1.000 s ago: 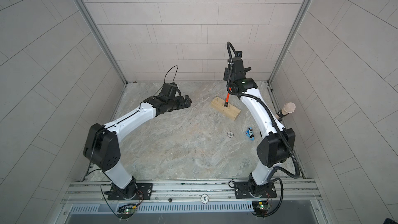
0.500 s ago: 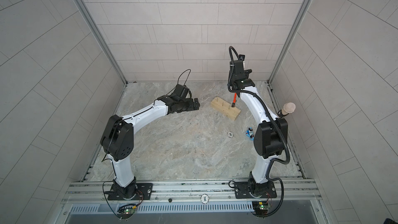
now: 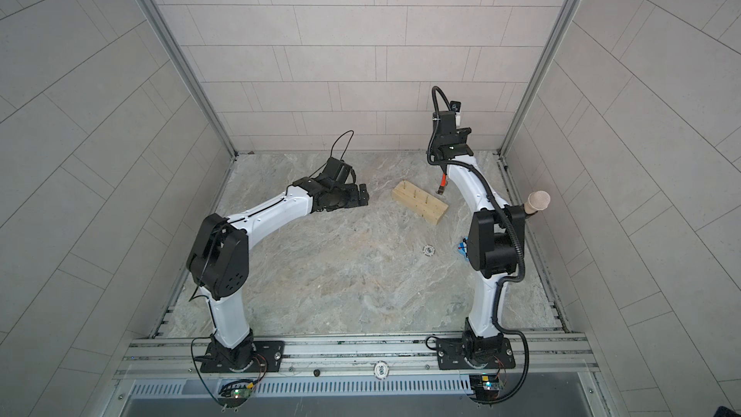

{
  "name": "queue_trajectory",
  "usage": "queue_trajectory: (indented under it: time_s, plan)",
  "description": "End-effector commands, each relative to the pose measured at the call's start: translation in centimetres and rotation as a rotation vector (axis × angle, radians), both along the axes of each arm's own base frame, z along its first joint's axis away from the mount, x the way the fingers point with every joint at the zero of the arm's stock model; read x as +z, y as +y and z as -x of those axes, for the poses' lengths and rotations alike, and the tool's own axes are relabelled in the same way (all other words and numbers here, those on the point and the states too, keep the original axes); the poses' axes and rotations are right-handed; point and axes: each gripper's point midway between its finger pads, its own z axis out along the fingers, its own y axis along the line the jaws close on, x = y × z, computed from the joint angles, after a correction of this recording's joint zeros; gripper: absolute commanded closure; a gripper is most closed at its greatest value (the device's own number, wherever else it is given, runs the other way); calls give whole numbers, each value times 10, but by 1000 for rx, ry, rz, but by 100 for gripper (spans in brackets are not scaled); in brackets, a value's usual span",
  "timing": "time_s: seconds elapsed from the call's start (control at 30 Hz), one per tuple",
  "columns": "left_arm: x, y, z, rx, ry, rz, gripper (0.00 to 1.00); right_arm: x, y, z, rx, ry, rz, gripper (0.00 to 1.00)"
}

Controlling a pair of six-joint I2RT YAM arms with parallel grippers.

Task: Use a claw hammer to pull out a nail
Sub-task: Move the mounting plate to the center of the board.

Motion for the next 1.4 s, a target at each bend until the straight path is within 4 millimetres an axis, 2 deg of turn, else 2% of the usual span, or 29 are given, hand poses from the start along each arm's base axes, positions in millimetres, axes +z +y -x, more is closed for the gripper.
queue_trajectory:
  time_s: [0.0,0.33,0.7,0.93,1.23,1.37]
  plan:
    - [14,1,-3,14,-25,-7,0,37,-1,-8,-11,-123,-17,100]
    - [15,4,-2,24,-21,-18,0,3,11,-9,17,-35,-73,100]
    - [9,-2,1,-13,4,-7,0,-20,53,14,125,32,-177,100]
    - [2,-7,-8,-9,16,-6,0,-30,79,29,192,50,-218,100]
    - [-19,-46,-32,-46,65,102,3,-26,107,43,223,55,-246,100]
    - [-33,-62,-30,-73,101,140,5,-25,121,47,236,53,-262,100]
